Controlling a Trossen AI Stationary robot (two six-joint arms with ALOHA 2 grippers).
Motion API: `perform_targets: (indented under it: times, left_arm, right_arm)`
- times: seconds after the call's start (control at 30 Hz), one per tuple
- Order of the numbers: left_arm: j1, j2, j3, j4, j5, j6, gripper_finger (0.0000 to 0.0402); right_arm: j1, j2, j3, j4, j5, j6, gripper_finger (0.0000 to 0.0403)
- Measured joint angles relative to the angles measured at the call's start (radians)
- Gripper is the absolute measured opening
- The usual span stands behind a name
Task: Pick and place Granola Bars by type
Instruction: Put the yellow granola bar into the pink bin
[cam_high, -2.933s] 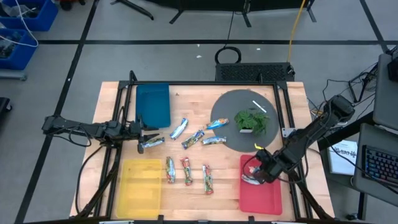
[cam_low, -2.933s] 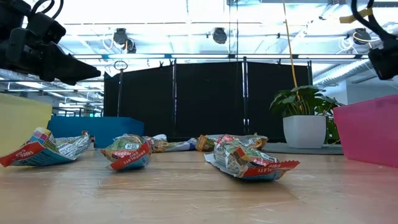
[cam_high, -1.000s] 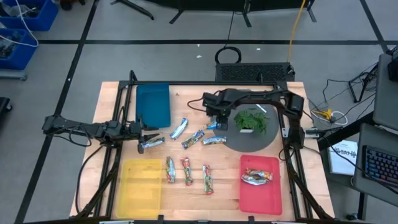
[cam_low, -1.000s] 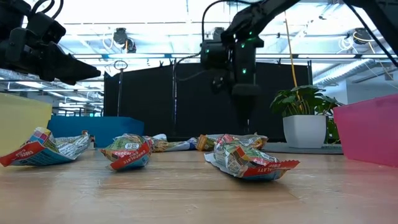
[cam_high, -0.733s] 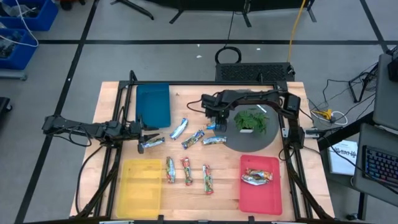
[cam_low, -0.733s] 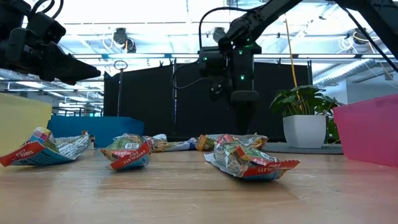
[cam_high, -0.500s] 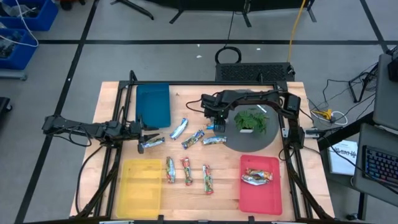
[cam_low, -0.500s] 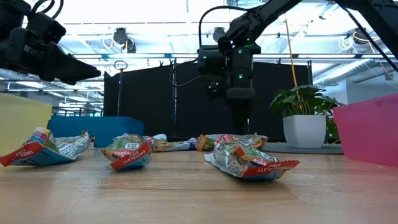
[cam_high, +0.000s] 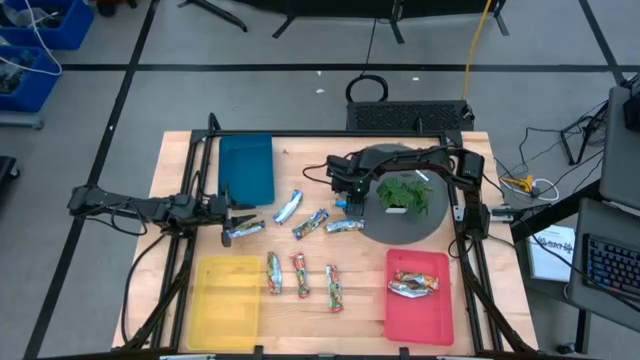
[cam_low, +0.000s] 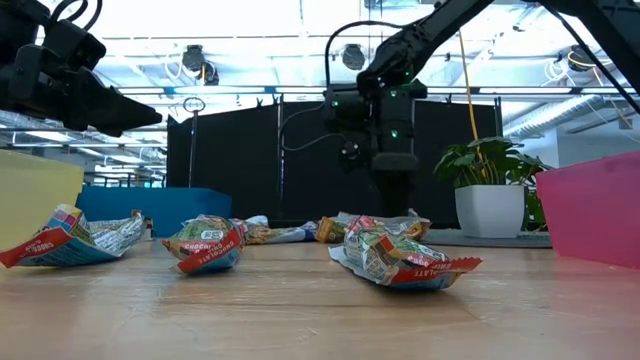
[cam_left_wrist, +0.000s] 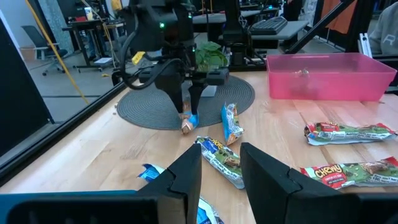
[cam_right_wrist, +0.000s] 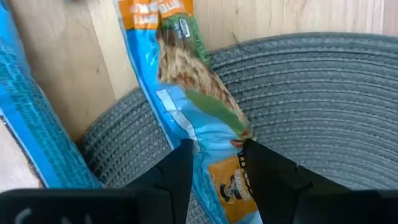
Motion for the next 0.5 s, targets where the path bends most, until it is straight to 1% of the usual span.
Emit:
perform_targets:
  times: [0.1,0.17,0.23,0.33,0.37,0.5]
  left_arm:
    - [0.000,0.000,0.000,0.001,0.000,0.000,0.0118]
    - [0.000,0.000,0.000,0.001,0.000,0.001,0.0118]
    - [0.000,0.000,0.000,0.001,0.000,0.007,0.0118]
    - [0.000,0.000,0.000,0.001,0.000,0.015,0.0118]
    - [0.000,0.000,0.000,0.002,0.000,0.014,0.0118]
    - [0.000,0.000,0.000,0.002,0.000,0.014,0.0118]
  right_arm:
    - [0.003,-0.001,-0.004,0.003,0.003,0.007,0.0135]
    - [0.004,-0.001,-0.004,0.004,0.001,0.004,0.0124]
    - [0.009,-0.001,-0.004,0.005,0.002,-0.009,0.0097]
    - [0.016,-0.002,-0.005,0.012,0.004,-0.038,0.0031]
    - [0.020,-0.003,-0.005,0.017,0.008,-0.055,0.0016]
    - [0.054,-0.002,-0.007,0.085,0.106,-0.089,0.0003]
